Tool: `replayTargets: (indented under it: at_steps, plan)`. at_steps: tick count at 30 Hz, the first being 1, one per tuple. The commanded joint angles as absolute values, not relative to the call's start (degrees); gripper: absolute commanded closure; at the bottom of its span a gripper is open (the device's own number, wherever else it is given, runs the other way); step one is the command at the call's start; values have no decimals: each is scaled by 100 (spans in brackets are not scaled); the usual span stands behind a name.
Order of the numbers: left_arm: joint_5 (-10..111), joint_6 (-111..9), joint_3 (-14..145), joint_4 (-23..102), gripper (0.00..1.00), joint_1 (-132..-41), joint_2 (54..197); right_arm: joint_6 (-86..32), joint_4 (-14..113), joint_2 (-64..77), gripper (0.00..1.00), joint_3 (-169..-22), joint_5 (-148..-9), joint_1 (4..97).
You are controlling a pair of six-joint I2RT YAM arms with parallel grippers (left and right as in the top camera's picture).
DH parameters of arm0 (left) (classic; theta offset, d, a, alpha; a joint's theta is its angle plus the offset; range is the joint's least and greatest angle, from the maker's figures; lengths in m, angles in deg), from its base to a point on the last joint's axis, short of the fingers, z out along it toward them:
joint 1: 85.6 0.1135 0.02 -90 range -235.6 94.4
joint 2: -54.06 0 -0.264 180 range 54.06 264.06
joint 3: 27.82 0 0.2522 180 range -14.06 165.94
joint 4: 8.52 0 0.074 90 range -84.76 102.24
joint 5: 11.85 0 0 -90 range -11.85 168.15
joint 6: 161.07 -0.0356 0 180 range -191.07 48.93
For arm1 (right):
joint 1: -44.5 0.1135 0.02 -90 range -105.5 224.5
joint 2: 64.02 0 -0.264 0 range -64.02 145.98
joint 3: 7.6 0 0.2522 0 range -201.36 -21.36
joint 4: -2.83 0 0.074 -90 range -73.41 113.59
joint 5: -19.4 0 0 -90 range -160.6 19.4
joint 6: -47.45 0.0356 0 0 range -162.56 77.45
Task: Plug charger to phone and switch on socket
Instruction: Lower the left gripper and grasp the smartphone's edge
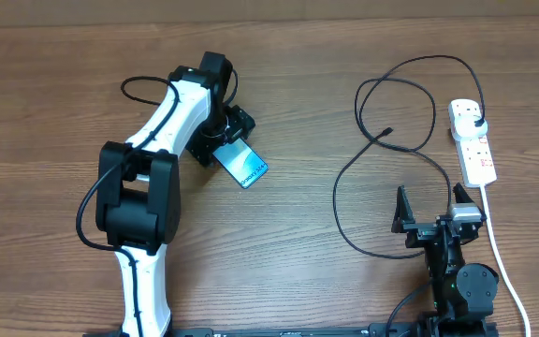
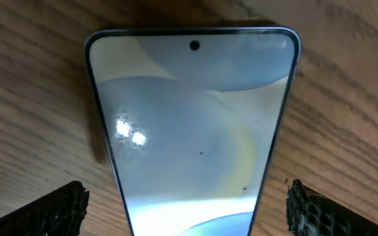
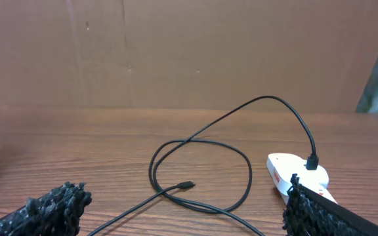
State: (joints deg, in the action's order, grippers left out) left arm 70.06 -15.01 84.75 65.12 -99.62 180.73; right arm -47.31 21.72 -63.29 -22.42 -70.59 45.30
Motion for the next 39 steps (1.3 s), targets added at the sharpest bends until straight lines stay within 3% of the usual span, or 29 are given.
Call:
replayTargets:
  at_steps: [1, 20, 24, 39]
  plan:
    - [7115, -1346, 8542, 6475, 0, -10058, 18163, -4755, 2137, -6386, 0, -2181, -7074, 4552]
    - [6606, -1259, 8542, 6506, 0, -10181, 18779, -4755, 2137, -6386, 0, -2181, -7074, 4552]
    - [6610, -1257, 8542, 6501, 4, -10288, 18777, -4755, 2137, -6386, 0, -2181, -7074, 4552]
    - [7333, -1257, 8542, 6678, 0, -10329, 18779, -4755, 2137, -6386, 0, -2181, -7074, 4552]
